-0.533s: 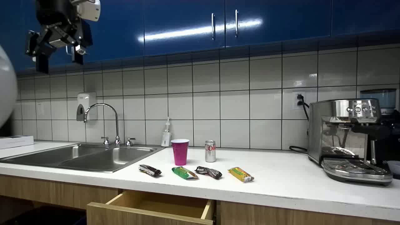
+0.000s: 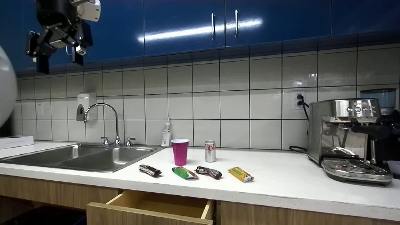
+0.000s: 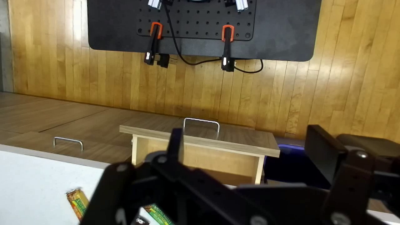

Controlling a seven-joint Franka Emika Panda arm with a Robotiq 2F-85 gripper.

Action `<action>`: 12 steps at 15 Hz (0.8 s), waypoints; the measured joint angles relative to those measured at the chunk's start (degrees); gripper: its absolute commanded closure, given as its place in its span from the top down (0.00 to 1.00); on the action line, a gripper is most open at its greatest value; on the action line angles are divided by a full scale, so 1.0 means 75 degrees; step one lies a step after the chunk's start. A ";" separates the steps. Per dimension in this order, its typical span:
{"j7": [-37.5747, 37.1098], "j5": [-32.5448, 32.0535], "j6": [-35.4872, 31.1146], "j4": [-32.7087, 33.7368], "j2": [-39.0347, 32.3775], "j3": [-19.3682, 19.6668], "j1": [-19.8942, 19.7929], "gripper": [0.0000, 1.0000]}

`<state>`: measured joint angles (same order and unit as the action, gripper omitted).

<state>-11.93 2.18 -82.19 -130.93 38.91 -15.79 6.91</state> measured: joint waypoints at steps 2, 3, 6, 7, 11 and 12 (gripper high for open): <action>0.0000 -0.0002 -0.0157 -0.0046 0.0003 0.0000 0.0000 1.00; 0.0000 -0.0003 -0.0268 -0.0082 0.0004 0.0000 0.0000 1.00; 0.0000 -0.0003 -0.0629 -0.0257 0.0011 0.0006 0.0001 1.00; 0.0000 -0.0003 -0.0751 -0.0336 0.0014 0.0011 0.0001 1.00; 0.0000 -0.0003 -0.1164 -0.0681 0.0016 0.0093 0.0001 1.00; 0.0000 -0.0003 -0.1250 -0.0774 0.0018 0.0122 0.0001 1.00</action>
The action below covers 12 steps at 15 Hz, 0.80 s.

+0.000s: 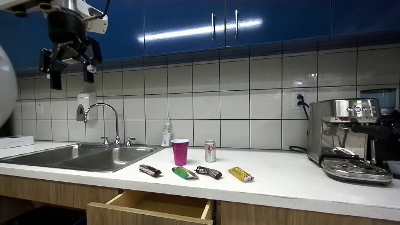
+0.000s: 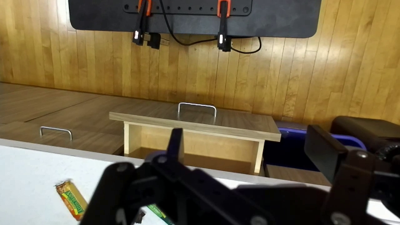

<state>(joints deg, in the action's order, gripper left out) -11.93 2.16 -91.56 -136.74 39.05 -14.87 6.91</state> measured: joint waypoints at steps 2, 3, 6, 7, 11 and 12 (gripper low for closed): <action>0.0000 0.0000 -0.0104 -0.0179 0.0018 0.0065 0.0000 1.00; 0.0000 0.0000 -0.0134 -0.0262 0.0031 0.0099 0.0000 1.00; -0.0006 0.0002 -0.0209 -0.0531 0.0094 0.0213 0.0000 1.00; -0.0010 0.0002 -0.0236 -0.0621 0.0114 0.0251 0.0000 1.00; -0.0031 0.0002 -0.0410 -0.1020 0.0187 0.0390 -0.0002 1.00; -0.0051 0.0001 -0.0469 -0.1119 0.0191 0.0409 -0.0004 1.00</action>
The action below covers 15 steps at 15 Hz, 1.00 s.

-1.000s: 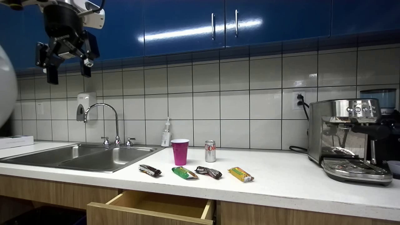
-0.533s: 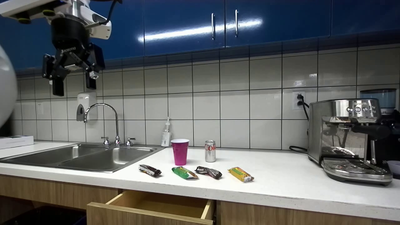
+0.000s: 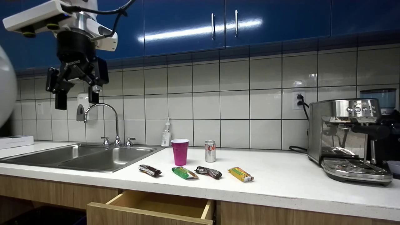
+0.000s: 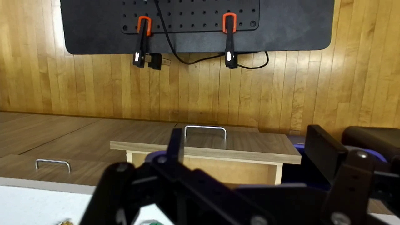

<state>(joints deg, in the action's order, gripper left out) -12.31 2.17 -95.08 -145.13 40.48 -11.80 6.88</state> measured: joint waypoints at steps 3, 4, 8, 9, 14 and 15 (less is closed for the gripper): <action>-0.0089 0.0000 -0.0307 -0.0336 -0.0002 0.0053 -0.0008 1.00; -0.0117 -0.0003 -0.0440 -0.0449 -0.0005 0.0067 -0.0016 1.00; -0.0205 -0.0030 -0.1030 -0.0842 -0.0080 0.0091 -0.0096 1.00; -0.0215 -0.0039 -0.1187 -0.0923 -0.0125 0.0097 -0.0125 1.00; -0.0218 -0.0093 -0.2060 -0.1293 -0.0448 0.0159 -0.0253 1.00; -0.0218 -0.0125 -0.2257 -0.1356 -0.0536 0.0171 -0.0279 1.00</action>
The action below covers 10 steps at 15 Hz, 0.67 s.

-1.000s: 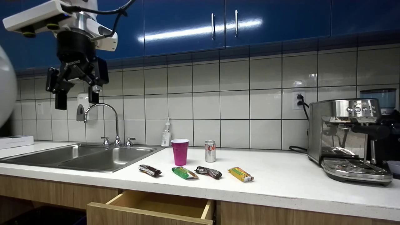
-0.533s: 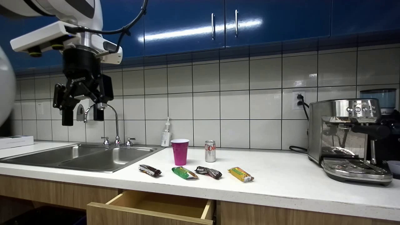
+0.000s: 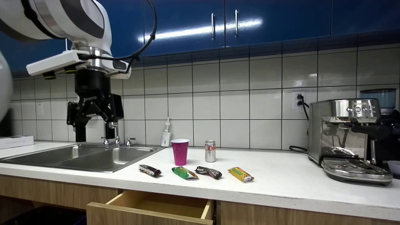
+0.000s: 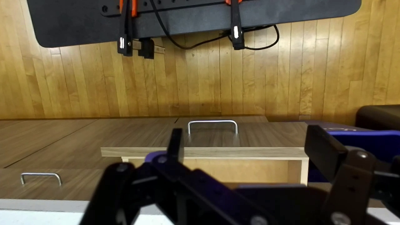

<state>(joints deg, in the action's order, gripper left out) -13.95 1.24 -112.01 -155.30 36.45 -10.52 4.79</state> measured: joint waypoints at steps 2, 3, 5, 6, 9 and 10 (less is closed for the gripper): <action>0.0000 -0.0117 -0.0407 -0.0102 -0.0218 0.0026 -0.0059 1.00; 0.0000 -0.0196 -0.0604 -0.0132 -0.0338 0.0045 -0.0082 1.00; 0.0008 -0.0344 -0.0957 -0.0163 -0.0585 0.0103 -0.0117 1.00; 0.0015 -0.0421 -0.1130 -0.0167 -0.0720 0.0141 -0.0135 1.00; 0.0082 -0.0582 -0.1665 -0.0169 -0.1154 0.0290 -0.0162 1.00; 0.0110 -0.0619 -0.1841 -0.0169 -0.1304 0.0336 -0.0166 1.00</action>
<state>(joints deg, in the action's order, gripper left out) -13.12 -3.40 -125.81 -156.57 26.67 -8.00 3.54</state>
